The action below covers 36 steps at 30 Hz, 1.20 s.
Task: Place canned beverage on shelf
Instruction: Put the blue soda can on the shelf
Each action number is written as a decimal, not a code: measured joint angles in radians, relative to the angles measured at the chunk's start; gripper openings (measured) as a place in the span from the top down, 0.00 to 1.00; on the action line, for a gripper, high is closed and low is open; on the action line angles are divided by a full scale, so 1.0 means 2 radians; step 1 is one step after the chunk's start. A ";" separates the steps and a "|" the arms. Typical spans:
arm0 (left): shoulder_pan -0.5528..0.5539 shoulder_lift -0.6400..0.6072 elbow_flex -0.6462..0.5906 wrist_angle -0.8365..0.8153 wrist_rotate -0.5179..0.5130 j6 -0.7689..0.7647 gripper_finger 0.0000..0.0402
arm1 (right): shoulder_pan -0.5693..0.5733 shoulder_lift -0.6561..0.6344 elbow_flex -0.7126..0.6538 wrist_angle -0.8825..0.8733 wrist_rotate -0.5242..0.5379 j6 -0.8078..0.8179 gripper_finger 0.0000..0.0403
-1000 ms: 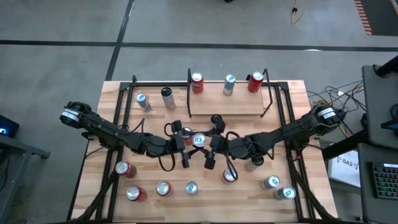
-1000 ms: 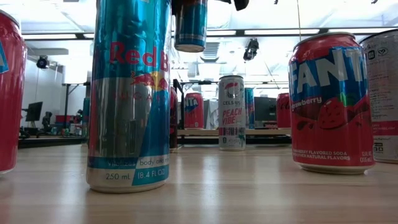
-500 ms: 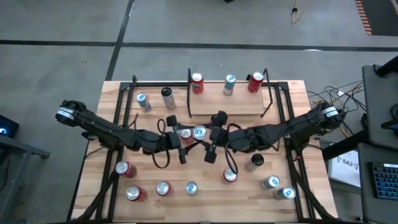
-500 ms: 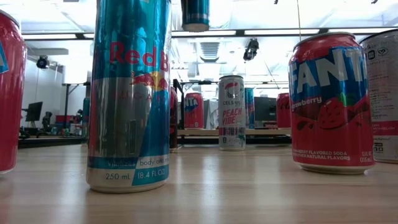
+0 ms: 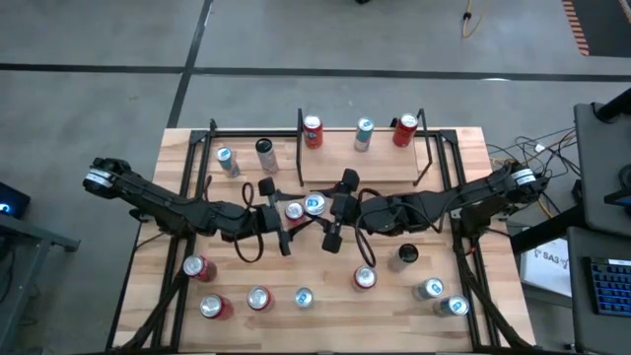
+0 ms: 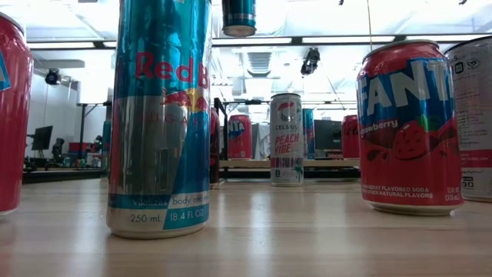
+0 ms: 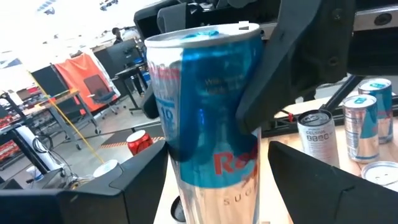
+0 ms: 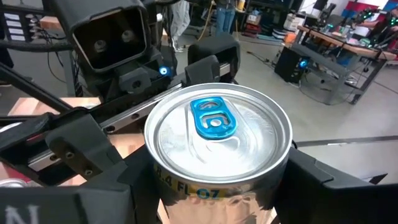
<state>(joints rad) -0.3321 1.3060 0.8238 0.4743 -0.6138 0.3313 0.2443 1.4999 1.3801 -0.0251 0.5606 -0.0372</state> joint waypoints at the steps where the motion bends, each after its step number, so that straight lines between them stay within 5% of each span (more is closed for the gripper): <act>1: 0.000 0.000 0.000 -0.001 0.003 -0.001 0.35 | 0.000 0.002 0.000 0.000 0.000 0.000 0.46; 19: 0.001 0.000 0.000 -0.030 0.010 -0.047 0.34 | 0.000 0.012 -0.002 -0.002 -0.006 0.008 0.46; 30: 0.000 -0.006 0.000 -0.050 0.014 -0.037 0.09 | -0.003 0.011 -0.003 -0.012 -0.004 0.012 0.46; 36: 0.001 -0.035 -0.001 -0.100 -0.006 -0.028 0.05 | -0.019 0.002 0.001 -0.027 -0.002 0.011 0.46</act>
<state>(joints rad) -0.3305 1.2357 0.8227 0.2739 -0.6265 0.2759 0.2060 1.5031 1.3811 -0.0788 0.5560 -0.0148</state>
